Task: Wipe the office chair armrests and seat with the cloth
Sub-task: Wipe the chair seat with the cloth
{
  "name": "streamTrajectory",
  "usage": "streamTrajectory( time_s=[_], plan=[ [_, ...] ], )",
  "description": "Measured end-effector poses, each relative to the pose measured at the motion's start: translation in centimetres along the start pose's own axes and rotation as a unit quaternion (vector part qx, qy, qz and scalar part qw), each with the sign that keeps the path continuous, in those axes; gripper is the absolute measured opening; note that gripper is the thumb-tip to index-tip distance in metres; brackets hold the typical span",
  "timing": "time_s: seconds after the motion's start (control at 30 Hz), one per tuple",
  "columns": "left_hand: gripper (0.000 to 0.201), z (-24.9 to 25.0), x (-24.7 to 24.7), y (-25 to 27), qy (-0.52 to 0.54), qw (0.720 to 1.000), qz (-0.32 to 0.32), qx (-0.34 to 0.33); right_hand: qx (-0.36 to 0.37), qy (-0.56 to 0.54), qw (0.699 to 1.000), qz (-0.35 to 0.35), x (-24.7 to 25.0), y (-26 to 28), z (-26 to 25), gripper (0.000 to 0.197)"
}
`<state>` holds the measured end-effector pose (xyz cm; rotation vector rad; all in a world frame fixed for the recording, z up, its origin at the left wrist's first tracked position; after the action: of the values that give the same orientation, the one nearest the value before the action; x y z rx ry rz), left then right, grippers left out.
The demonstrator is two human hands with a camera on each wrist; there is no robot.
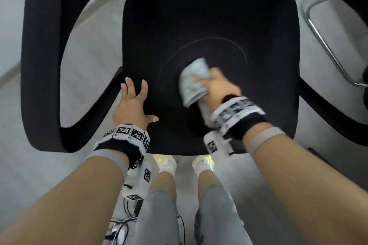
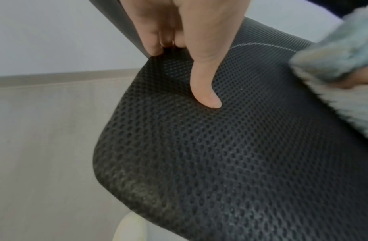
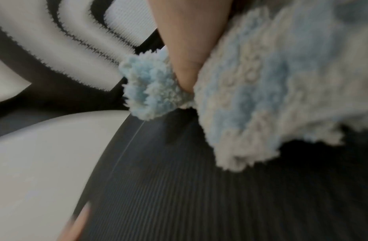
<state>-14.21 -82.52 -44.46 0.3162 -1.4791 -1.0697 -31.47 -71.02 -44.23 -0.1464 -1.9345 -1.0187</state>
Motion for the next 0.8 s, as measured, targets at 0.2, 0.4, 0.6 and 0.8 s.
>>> streamTrajectory(
  time_s=[0.2,0.4,0.6,0.8],
  plan=[
    [0.099,-0.1,-0.3,-0.1,0.01,1.0,0.015,-0.001,-0.209,-0.063,0.973,0.079,2.6,0.0,4.6,0.032],
    [0.101,-0.1,0.1,0.3,0.022,0.999,0.019,-0.013,0.066,0.035,0.997,0.0,-0.2,0.0,-5.6,0.051],
    [0.116,0.0,0.3,0.2,0.059,0.998,0.025,0.004,-0.153,-0.017,0.984,0.094,4.1,-1.1,3.2,0.023],
    [0.119,0.0,0.3,0.4,0.089,0.995,0.042,0.018,0.057,0.082,0.995,0.009,0.3,-1.2,-7.5,0.041]
  ],
)
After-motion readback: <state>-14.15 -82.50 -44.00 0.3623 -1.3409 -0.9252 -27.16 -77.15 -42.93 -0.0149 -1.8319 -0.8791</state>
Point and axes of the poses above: each hand's wrist, its own y-axis away from the middle knuckle, its own x-axis out of the back of the hand, z = x × y, the point moved 5 cm from there along -y, towards the middle knuckle, and after that the axes turned 6 degrees about y, right-handed, at the moved point
